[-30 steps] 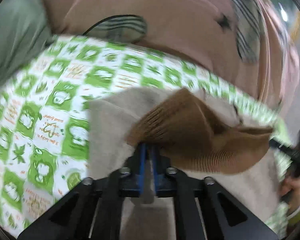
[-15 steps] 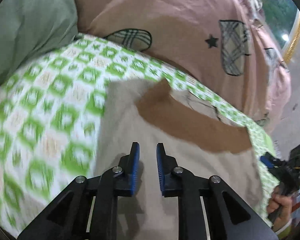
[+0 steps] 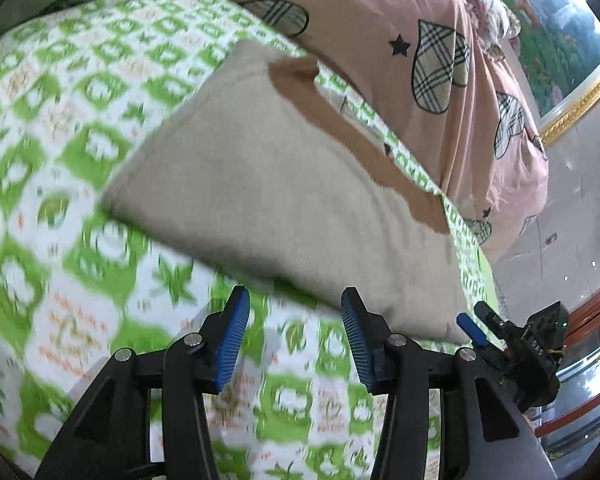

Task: Fold small clothes

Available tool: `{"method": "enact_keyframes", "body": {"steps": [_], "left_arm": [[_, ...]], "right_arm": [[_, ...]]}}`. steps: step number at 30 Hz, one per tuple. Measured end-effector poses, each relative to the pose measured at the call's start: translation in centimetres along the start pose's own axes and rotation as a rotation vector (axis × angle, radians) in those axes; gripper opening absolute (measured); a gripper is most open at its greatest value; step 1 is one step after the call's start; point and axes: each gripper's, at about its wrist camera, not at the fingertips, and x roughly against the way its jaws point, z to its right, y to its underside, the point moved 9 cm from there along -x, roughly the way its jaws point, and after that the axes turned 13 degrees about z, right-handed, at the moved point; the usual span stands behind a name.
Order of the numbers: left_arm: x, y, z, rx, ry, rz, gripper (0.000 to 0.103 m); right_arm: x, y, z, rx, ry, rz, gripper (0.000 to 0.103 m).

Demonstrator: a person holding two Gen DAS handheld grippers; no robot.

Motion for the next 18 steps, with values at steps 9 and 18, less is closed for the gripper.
{"method": "enact_keyframes", "body": {"steps": [9,18], "left_arm": [[-0.8,0.4,-0.3,0.062,-0.008,0.002,0.061],[-4.7,-5.4,-3.3,0.22,-0.06,0.104,0.066]], "right_arm": [[0.4,1.0,0.3,-0.02,0.006,-0.022,0.054],[0.1,-0.1,0.0,-0.024,-0.012,-0.012,0.054]]}}
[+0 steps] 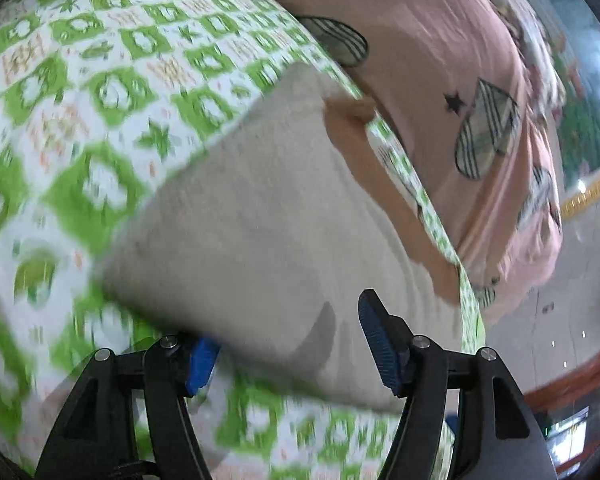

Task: Fold small clothes

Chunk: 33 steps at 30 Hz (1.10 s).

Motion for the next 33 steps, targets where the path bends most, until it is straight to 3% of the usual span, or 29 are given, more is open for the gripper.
{"method": "enact_keyframes", "body": {"steps": [4,5,8,10,17,21,26,29,33], "left_arm": [[-1.7,-2.2,-0.5,0.057,-0.021,0.057,0.061],[-1.9,-2.4,-0.6,0.05,-0.026,0.062,0.056],[-2.6,-2.9,-0.1,0.012,-0.032,0.061,0.023],[-2.4,-3.4,0.7,-0.016,-0.023,0.074,0.018],[-0.1,-3.2,8.6,-0.24,0.098,0.118,0.012],[-0.2,0.6,15.6,-0.442,0.201,0.074,0.011],[-2.6,7.6,20.3,-0.693,0.211,0.004,0.011],[-4.3,11.1,20.6,-0.745,0.215,-0.052,0.009],[-5.1,12.5,19.8,-0.729,0.215,-0.084,0.009]], "right_arm": [[-0.9,-1.1,0.1,0.004,-0.012,0.001,0.054],[-1.1,-1.6,0.1,0.009,-0.016,0.004,0.054],[-1.5,-3.0,0.6,0.006,-0.02,0.016,0.054],[-1.7,-3.8,1.0,0.003,-0.019,0.018,0.054],[-3.1,-7.4,2.3,-0.048,-0.068,0.005,0.054],[-4.7,-8.7,2.0,-0.096,-0.143,-0.046,0.054],[-7.6,-8.4,1.8,-0.164,-0.192,-0.124,0.057],[-9.2,-8.0,1.0,-0.154,-0.207,-0.158,0.058],[-12.1,-7.8,-0.4,-0.143,-0.231,-0.202,0.059]]}}
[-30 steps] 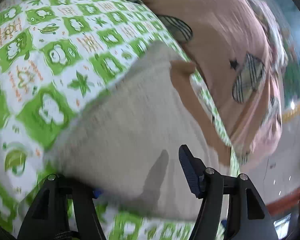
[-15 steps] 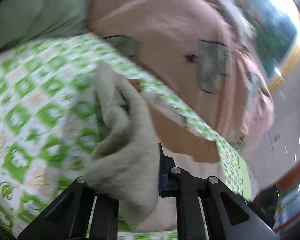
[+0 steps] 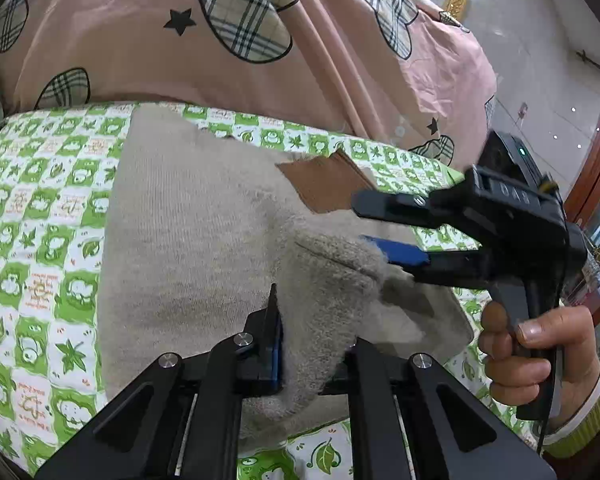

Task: Fold small clothes
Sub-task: 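Grasp the folded sweater edge with the left gripper while the right gripper grasps beside it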

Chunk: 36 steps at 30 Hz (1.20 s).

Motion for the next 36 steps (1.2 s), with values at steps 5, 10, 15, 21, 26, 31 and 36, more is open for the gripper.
{"method": "enact_keyframes", "body": {"steps": [5,10,15,21,26,31,36], "left_arm": [[0.8,0.0,0.0,0.002,0.019,0.01,0.009],[1.2,0.1,-0.1,-0.023,0.011,0.0,0.009],[1.6,-1.4,1.2,-0.041,0.025,0.013,0.009],[0.2,-2.7,6.5,-0.033,0.14,0.006,0.009],[-3.2,-0.6,10.6,-0.052,0.188,-0.056,0.009],[-5.9,2.4,12.2,-0.093,0.177,-0.126,0.009],[-7.1,3.5,12.4,-0.1,0.177,-0.158,0.011]], "right_arm": [[-5.0,-1.3,-0.4,0.02,0.001,-0.032,0.058],[-5.4,-3.6,-2.0,0.037,-0.041,0.017,0.018],[-0.1,-6.0,-3.4,0.183,-0.016,0.1,0.017],[4.8,-7.5,2.4,0.181,0.127,0.133,0.017],[5.7,-7.2,6.6,0.161,0.194,0.125,0.017],[5.8,-6.9,8.2,0.179,0.214,0.133,0.018],[6.3,-6.3,7.8,0.204,0.248,0.153,0.018]]}}
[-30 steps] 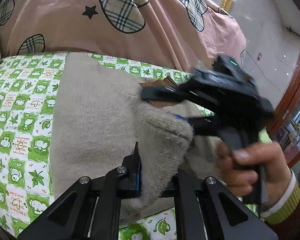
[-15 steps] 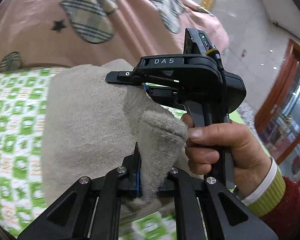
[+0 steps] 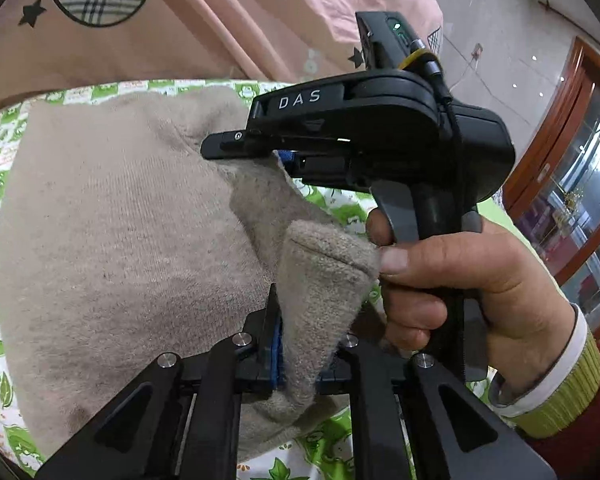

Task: Fold small clothes
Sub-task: 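Grasp the folded sweater edge with the left gripper while the right gripper grasps beside it, then lift the gripped sweater side with both grippers and fold it over the body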

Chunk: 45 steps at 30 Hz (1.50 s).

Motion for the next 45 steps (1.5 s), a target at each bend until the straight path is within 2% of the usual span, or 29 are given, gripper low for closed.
{"method": "enact_keyframes", "body": {"steps": [2,4,5,8,10,12,14,18,22,26,31,32,33,35,38,39,41,45], "left_arm": [[0.0,0.1,0.1,-0.007,0.008,-0.007,0.011],[-0.1,-0.2,0.0,-0.01,0.01,-0.01,0.015],[0.1,-0.1,-0.1,-0.007,0.018,-0.015,0.021],[1.0,0.3,-0.4,0.016,0.035,-0.029,0.049],[2.5,0.6,-0.8,0.025,0.025,-0.025,0.06],[4.1,0.7,-1.7,0.044,0.014,-0.022,0.079],[5.6,0.4,-3.4,0.074,-0.015,-0.001,0.084],[8.2,-0.3,-8.0,0.167,-0.071,0.026,0.086],[8.9,-1.5,-12.4,0.27,-0.127,0.053,0.094],[6.6,-2.0,-15.7,0.393,-0.083,0.003,0.094],[3.2,-1.5,-17.7,0.471,-0.05,-0.062,0.094],[2.7,-1.4,-17.9,0.488,-0.038,-0.073,0.095],[2.1,-1.2,-18.2,0.508,-0.027,-0.084,0.095],[1.1,-1.3,-18.7,0.513,-0.017,-0.08,0.094],[0.2,-1.7,-18.3,0.471,-0.022,-0.078,0.073],[0.3,-1.8,-18.1,0.459,-0.028,-0.073,0.062],[1.0,-2.1,-17.7,0.444,-0.017,-0.053,0.051],[4.6,-2.4,-17.5,0.43,-0.017,-0.015,0.045]], "right_arm": [[0.2,0.2,0.0,-0.001,0.012,0.003,0.018],[0.7,0.3,0.4,-0.001,0.038,0.009,0.023],[1.1,0.3,0.7,-0.008,0.051,0.011,0.03],[3.1,0.2,1.0,-0.047,0.068,0.042,0.039],[4.3,0.1,1.1,-0.045,0.084,0.068,0.062],[5.5,0.2,1.1,-0.048,0.079,0.083,0.068],[5.8,0.5,1.2,-0.062,0.07,0.065,0.069],[5.2,1.3,1.4,-0.077,0.057,0.029,0.07],[3.7,1.8,1.4,-0.101,0.031,-0.004,0.07],[2.0,2.5,1.8,-0.13,0.016,-0.041,0.07],[0.9,3.3,2.0,-0.184,-0.034,-0.061,0.07],[0.7,3.5,1.8,-0.19,-0.044,-0.068,0.064],[0.5,3.8,1.4,-0.201,-0.063,-0.085,0.048],[0.5,4.1,0.8,-0.18,-0.047,-0.087,0.045],[1.6,3.8,-0.8,-0.169,-0.056,-0.061,0.038],[2.0,3.8,-1.7,-0.16,-0.066,-0.051,0.037],[2.4,4.0,-3.9,-0.138,-0.09,-0.047,0.036],[2.3,5.8,-9.2,-0.083,-0.154,-0.065,0.035]]}}
